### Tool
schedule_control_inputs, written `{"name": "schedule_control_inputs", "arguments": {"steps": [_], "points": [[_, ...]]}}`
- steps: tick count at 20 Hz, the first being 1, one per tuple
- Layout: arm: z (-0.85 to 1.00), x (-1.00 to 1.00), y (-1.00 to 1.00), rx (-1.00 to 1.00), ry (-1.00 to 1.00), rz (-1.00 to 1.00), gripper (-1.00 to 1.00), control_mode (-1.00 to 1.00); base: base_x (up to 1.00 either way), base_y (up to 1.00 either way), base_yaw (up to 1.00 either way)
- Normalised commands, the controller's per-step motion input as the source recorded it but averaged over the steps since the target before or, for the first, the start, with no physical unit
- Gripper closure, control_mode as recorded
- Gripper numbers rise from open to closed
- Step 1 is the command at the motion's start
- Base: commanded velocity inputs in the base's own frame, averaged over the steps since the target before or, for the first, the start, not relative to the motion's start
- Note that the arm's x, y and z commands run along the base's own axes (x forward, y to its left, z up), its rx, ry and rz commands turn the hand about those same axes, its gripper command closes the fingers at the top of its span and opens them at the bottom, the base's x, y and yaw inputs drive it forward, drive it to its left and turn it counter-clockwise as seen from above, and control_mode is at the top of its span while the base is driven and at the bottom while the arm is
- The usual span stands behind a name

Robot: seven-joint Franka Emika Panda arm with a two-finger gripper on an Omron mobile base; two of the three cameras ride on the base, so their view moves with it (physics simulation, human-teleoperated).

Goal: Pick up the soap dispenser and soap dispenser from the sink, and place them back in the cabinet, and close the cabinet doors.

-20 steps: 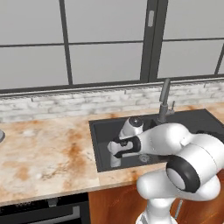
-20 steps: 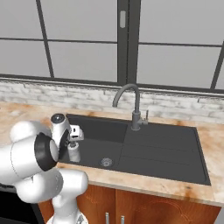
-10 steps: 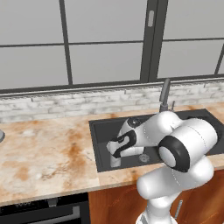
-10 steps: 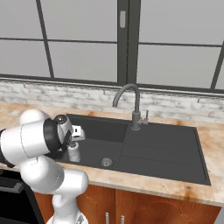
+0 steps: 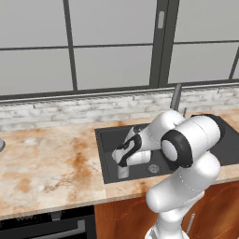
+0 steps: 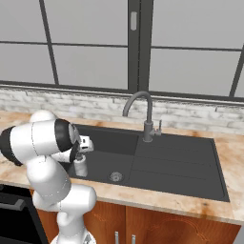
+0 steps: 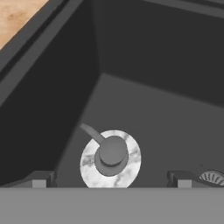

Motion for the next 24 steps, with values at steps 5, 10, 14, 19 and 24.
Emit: {"name": "schedule_control_inputs", "arguments": {"steps": [5, 10, 14, 19, 24], "points": [[-0.16, 0.2, 0.01, 0.0, 0.0, 0.0, -1.0, -1.0, 0.0, 0.0, 0.0], [-0.17, 0.09, 0.02, 0.0, 0.0, 0.0, -1.0, -1.0, 0.0, 0.0, 0.0], [-0.17, 0.03, 0.06, 0.0, 0.0, 0.0, -1.0, -1.0, 0.0, 0.0, 0.0], [-0.11, 0.1, 0.05, 0.0, 0.0, 0.0, -1.0, -1.0, 0.0, 0.0, 0.0], [-0.08, 0.12, 0.06, 0.0, 0.0, 0.0, -1.0, -1.0, 0.0, 0.0, 0.0]]}}
